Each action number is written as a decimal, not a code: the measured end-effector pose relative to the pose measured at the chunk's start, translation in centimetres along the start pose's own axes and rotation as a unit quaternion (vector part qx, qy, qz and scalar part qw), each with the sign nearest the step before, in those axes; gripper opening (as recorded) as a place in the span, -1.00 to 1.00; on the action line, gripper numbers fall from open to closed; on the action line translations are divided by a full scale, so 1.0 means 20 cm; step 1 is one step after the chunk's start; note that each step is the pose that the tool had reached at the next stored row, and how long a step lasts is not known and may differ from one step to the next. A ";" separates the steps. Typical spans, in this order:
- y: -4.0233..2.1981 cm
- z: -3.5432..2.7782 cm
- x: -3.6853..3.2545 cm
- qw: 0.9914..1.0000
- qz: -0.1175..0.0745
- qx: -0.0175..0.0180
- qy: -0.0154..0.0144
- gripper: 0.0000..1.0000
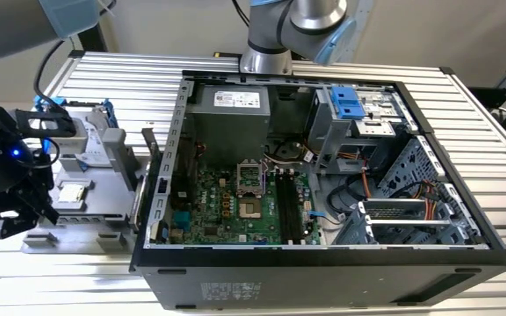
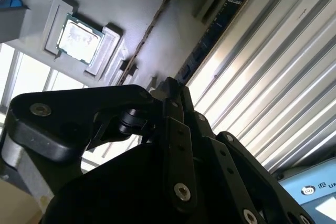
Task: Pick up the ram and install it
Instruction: 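Pick up the ram and move it above insertion slot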
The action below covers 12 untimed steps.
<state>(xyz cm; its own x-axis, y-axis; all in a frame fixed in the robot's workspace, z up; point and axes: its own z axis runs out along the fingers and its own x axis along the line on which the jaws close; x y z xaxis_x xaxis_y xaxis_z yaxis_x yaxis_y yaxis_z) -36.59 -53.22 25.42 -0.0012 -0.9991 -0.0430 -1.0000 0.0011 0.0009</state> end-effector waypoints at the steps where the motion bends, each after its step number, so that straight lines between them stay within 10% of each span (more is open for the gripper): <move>1: 0.000 0.000 0.000 1.000 0.000 0.000 0.000 -1.00; 12: 0.000 -0.032 -0.001 1.000 0.000 0.000 0.000 -1.00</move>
<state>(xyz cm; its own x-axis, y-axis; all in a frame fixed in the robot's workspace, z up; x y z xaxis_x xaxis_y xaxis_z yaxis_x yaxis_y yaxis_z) -36.60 -53.22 26.07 -0.0011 -0.9991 -0.0427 -1.0000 0.0011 0.0006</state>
